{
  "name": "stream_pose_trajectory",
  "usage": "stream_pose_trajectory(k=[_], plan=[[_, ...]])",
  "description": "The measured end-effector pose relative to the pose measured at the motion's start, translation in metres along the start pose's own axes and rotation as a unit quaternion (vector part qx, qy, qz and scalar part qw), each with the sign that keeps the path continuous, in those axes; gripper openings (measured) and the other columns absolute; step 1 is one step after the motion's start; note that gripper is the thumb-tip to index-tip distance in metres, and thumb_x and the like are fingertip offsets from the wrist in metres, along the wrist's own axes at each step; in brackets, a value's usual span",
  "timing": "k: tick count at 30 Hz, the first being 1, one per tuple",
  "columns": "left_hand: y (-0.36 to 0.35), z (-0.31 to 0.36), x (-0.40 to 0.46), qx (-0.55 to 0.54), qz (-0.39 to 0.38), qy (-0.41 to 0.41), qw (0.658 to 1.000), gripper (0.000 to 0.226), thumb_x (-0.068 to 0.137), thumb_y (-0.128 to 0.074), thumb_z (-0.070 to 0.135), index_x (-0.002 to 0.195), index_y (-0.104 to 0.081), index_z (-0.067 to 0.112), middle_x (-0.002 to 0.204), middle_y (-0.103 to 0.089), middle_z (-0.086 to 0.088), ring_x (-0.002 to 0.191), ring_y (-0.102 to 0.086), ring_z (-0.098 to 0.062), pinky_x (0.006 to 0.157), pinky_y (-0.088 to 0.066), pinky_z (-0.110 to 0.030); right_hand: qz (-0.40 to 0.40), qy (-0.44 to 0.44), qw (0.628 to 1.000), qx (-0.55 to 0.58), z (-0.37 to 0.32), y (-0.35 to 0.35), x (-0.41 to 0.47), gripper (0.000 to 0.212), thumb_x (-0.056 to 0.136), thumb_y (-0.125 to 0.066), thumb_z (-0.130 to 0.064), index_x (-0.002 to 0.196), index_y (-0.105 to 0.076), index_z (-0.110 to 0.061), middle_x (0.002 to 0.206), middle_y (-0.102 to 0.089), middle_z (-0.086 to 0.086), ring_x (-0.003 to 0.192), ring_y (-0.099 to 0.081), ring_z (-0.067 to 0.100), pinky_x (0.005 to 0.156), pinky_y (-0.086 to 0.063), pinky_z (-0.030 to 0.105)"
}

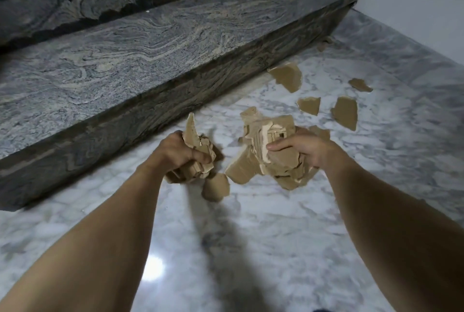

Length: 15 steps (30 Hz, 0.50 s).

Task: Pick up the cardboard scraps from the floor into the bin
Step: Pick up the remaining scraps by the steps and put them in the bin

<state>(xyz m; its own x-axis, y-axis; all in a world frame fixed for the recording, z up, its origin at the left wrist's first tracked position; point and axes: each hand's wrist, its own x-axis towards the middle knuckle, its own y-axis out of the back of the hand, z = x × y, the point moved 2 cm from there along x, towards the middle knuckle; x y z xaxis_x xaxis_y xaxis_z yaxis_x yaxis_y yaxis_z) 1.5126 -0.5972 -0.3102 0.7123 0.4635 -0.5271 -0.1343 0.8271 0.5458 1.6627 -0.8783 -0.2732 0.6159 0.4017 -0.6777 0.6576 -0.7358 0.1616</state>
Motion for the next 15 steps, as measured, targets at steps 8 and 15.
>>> stream_pose_trajectory(k=[8,15], plan=[[-0.028,0.022,0.008,0.13,-0.052,0.02,0.99,0.113,0.033,-0.093,0.043,0.132,-0.044,0.022,0.119,-0.064,-0.002,0.108,-0.061,-0.026,0.093,-0.054,-0.038,0.016,-0.029,0.908,-0.418,-0.008,-0.075,0.036,0.133,0.049,-0.098,-0.029,0.155,-0.019,-0.015,0.157,-0.029,0.009,0.141,-0.036,0.033,0.105,-0.046,0.045],[-0.033,0.027,-0.003,0.183,0.013,-0.017,0.983,0.083,0.053,-0.091,0.036,0.123,-0.051,0.021,0.118,-0.047,-0.006,0.107,-0.059,-0.034,0.088,-0.052,-0.038,0.068,-0.006,0.899,-0.432,-0.012,-0.086,0.028,0.109,0.051,-0.096,-0.027,0.141,-0.036,-0.016,0.144,-0.043,0.006,0.131,-0.046,0.031,0.098,-0.049,0.042]])
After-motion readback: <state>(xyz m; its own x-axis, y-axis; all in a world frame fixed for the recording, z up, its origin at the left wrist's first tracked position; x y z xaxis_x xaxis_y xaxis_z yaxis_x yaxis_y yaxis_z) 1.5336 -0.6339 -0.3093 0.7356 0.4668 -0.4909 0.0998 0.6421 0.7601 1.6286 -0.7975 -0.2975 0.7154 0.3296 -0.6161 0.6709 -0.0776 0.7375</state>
